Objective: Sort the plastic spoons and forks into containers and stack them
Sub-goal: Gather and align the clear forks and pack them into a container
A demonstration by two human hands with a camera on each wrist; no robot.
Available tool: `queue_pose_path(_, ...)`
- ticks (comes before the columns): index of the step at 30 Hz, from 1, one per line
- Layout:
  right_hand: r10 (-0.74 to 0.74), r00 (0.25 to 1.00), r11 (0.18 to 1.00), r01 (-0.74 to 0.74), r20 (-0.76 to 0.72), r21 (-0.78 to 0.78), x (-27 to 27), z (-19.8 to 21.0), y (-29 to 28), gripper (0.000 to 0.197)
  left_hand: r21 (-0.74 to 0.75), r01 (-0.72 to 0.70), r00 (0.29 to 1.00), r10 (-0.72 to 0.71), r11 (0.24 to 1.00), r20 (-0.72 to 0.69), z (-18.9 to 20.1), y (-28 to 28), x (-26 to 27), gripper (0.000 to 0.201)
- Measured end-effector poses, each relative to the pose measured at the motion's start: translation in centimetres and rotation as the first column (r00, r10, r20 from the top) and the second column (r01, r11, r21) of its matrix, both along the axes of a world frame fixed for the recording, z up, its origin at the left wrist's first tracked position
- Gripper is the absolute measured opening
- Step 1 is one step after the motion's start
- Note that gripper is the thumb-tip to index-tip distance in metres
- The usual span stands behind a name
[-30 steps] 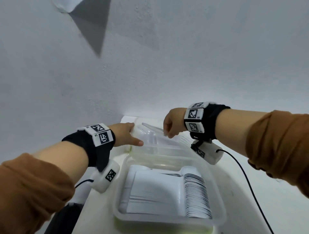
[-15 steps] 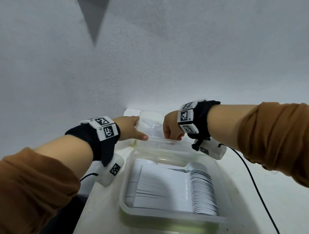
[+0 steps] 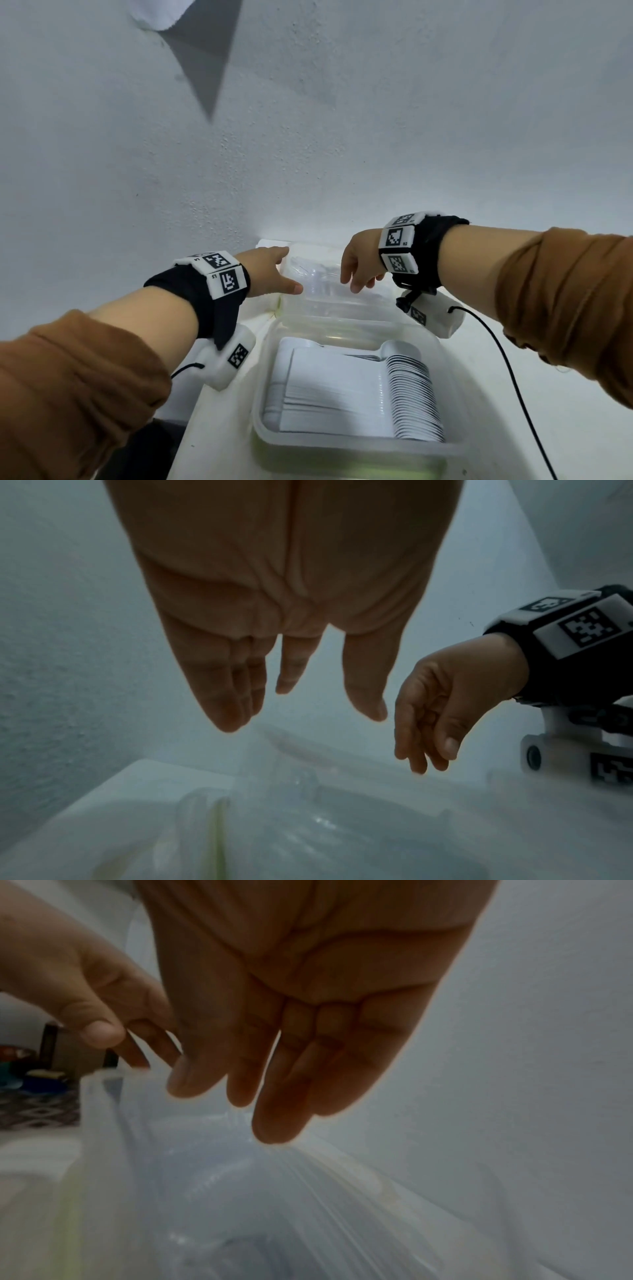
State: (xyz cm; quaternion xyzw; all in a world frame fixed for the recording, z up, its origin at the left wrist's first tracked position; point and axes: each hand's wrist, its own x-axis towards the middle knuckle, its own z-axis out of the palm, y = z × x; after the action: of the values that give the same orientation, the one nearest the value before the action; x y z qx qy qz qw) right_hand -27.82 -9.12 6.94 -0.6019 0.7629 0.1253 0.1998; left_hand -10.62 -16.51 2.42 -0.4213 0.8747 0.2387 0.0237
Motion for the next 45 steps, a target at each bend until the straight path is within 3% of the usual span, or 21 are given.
queue_pose_path(6, -0.047, 0.993, 0.985, 0.064, 0.105, -0.163, -2.1, 2.6, 2.7, 0.009, -0.097, 0.029, 1.0, -0.029, 0.995, -0.007, 3.8, 2.5, -0.5, 0.059)
queue_pose_path(10, -0.069, 0.992, 0.972, 0.091, 0.108, -0.217, -4.9, 4.0, 5.9, 0.014, -0.134, 0.058, 0.997, -0.065, 0.989, -0.048, 7.0, 6.2, -2.4, 0.048)
queue_pose_path(21, -0.209, 0.975, 0.966, 0.193, -0.08, -0.172, -19.2, 5.2, 19.7, 0.017, -0.057, 0.05, 0.975, -0.062, 0.997, -0.214, 9.9, 16.7, -16.4, 0.034)
queue_pose_path(25, -0.249, 0.959, 0.964, 0.233, -0.131, -0.131, -24.8, 3.2, 24.6, 0.022, -0.071, 0.07, 0.982, -0.081, 0.995, -0.17, 9.1, 21.0, -22.4, 0.033)
queue_pose_path(30, -0.212, 0.956, 0.977, 0.214, -0.202, -0.012, -29.7, -0.4, 29.0, 0.035, -0.137, 0.186, 0.982, -0.182, 0.973, 0.045, 6.2, 25.5, -29.0, 0.034)
queue_pose_path(35, -0.111, 0.973, 0.993, 0.115, -0.204, 0.008, -33.0, -3.5, 30.9, 0.043, -0.106, 0.244, 0.962, -0.227, 0.964, 0.152, 1.9, 26.7, -34.0, 0.008)
queue_pose_path(39, -0.087, 0.987, 0.995, 0.079, -0.139, -0.064, -34.8, -5.0, 31.2, 0.037, -0.102, 0.226, 0.951, -0.197, 0.969, 0.238, -0.2, 27.1, -36.8, 0.042)
queue_pose_path(42, -0.121, 0.991, 0.979, 0.109, -0.059, -0.172, -35.8, -5.5, 31.0, 0.04, -0.104, 0.186, 0.956, -0.156, 0.977, 0.248, -1.5, 26.6, -38.3, 0.047)
queue_pose_path(45, -0.15, 0.988, 0.975, 0.143, -0.027, -0.169, -36.3, -5.8, 30.4, 0.045, -0.084, 0.13, 0.968, -0.107, 0.988, 0.228, -2.3, 26.1, -39.1, 0.046)
